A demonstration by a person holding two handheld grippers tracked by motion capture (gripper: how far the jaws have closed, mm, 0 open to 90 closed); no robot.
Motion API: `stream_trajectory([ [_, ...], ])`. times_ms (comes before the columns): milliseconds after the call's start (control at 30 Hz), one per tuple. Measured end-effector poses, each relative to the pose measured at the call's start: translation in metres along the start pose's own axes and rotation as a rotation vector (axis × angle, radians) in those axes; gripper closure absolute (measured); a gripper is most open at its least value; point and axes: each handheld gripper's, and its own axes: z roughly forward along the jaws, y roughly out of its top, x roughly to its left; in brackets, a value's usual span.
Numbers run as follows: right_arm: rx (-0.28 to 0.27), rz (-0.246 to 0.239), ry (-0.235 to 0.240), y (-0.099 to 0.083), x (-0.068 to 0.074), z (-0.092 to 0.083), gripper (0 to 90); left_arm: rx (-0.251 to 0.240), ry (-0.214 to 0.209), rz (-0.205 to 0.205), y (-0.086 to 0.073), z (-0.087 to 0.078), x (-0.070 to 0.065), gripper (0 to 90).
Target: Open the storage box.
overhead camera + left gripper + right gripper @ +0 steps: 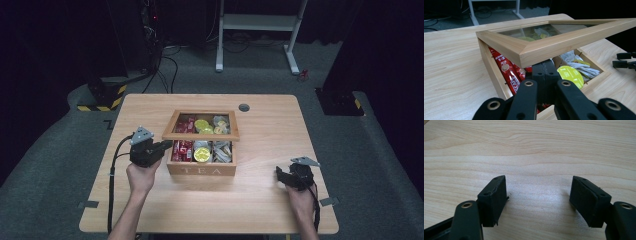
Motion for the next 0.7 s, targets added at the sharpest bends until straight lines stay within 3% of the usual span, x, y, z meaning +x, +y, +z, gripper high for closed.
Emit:
stream_trajectory([
  [133, 0.013, 0.003, 0.006, 0.0, 0.001, -0.002, 29.3, 0.001, -0.001, 0.002, 0.002, 0.0, 0.0, 89.8],
  [267, 0.009, 0.01, 0.064, -0.001, 0.002, -0.004, 26.2, 0.001, 0.0, 0.008, 0.004, 0.0, 0.001, 89.8],
  [533, -0.031, -0.023, 0.136, 0.001, 0.009, -0.011, 25.0, 0.005, -0.005, 0.001, 0.008, 0.001, 0.002, 89.7],
  [700, -0.053, -0.015, 0.172, 0.005, 0.012, -0.014, 27.3, 0.005, -0.008, -0.006, 0.009, 0.001, 0.001, 89.7],
])
